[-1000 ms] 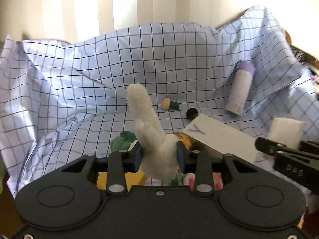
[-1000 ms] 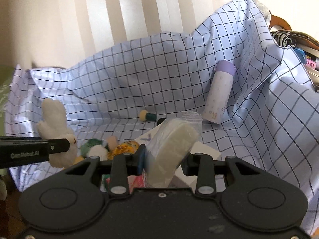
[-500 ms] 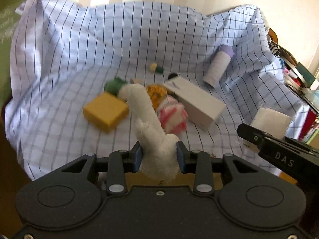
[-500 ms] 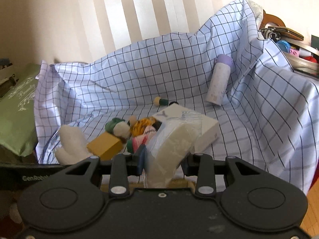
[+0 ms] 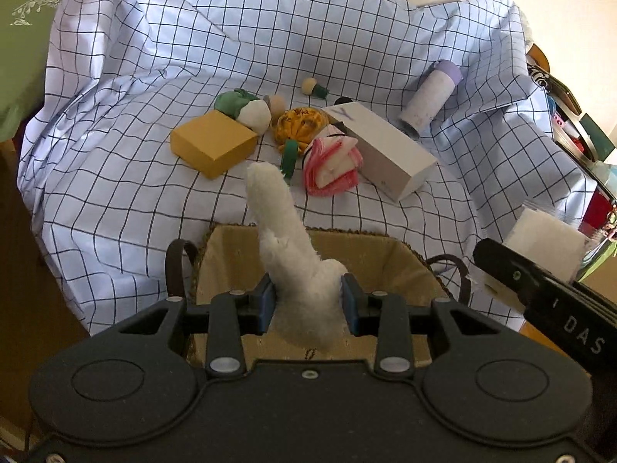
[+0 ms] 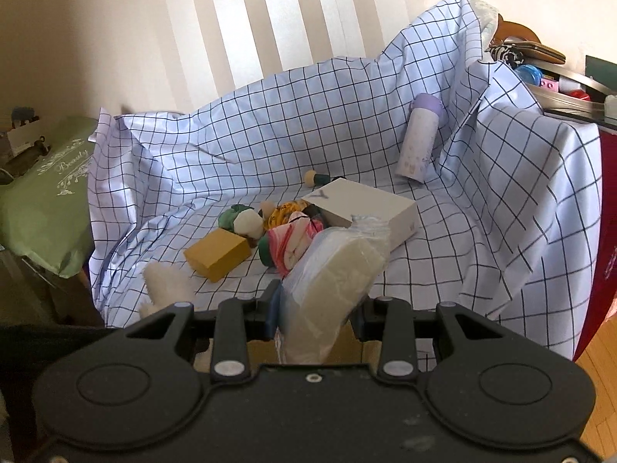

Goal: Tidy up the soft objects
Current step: 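Carry the white bunny in the left gripper over the basket and release it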

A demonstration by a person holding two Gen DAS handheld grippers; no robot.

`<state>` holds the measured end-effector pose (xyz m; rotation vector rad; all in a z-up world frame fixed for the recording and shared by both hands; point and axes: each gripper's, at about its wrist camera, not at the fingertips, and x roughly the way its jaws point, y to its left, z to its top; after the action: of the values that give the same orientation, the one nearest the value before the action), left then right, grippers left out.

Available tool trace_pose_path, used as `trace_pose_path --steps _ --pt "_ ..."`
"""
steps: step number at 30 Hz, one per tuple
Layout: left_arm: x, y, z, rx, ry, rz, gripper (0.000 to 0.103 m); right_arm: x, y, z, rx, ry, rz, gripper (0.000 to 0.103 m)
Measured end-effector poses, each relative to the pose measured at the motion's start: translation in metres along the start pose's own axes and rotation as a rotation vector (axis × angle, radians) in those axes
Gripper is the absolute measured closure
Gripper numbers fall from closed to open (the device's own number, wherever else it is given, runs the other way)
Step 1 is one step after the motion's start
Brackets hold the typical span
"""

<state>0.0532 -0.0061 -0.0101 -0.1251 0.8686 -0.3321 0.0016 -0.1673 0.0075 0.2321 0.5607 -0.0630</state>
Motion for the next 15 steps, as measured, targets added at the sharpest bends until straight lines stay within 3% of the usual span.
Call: trace_pose_path --steps 10,15 --pt "-0.006 -0.009 -0.014 0.010 -0.029 0.049 0.064 -0.016 -0.001 -0.008 -0.003 -0.012 0.004 0.067" --pt "-0.005 -0.009 -0.020 0.007 -0.042 0.091 0.042 -0.011 0.002 -0.012 -0.012 0.010 -0.003 0.066"
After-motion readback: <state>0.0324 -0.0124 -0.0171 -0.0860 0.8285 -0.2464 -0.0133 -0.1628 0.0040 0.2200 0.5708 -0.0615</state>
